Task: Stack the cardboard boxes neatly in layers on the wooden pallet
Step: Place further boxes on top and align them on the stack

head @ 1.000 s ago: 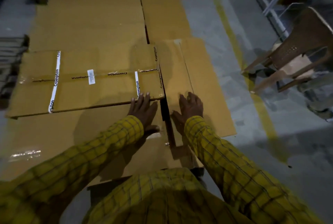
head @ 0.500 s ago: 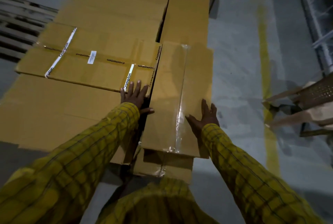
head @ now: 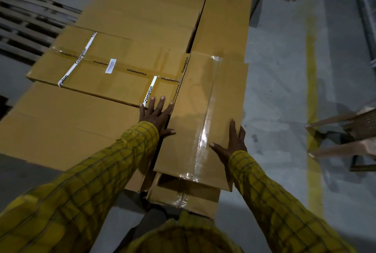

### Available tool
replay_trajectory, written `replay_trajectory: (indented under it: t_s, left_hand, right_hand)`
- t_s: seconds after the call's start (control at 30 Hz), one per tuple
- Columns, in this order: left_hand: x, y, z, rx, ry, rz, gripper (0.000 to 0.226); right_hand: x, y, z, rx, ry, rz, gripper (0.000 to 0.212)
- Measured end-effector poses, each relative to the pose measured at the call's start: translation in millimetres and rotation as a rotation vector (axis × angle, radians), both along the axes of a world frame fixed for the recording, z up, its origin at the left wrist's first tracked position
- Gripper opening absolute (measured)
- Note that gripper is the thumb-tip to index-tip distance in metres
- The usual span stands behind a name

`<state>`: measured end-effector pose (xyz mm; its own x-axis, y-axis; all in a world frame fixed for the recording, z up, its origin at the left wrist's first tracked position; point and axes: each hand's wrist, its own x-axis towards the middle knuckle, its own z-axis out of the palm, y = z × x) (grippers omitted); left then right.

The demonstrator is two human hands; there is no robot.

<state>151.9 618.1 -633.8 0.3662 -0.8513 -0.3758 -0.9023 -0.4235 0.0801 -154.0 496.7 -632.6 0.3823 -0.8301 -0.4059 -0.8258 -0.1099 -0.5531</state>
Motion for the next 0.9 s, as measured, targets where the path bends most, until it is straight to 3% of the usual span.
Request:
replay_trajectory:
  t_s: [0.53,0.9]
  left_hand:
    - [12.3,12.7,-21.7,-0.215,-0.031,-0.063,0.107]
    - [10.1,11.2,-25.2,-0.211,-0.032,-0.08,0.104]
  right_hand:
    - [11.8,2.4,10.2,0.001,0.046,0.078,0.134]
    - [15.6,0.6,8.4,0.018,0.111,0.082,0.138]
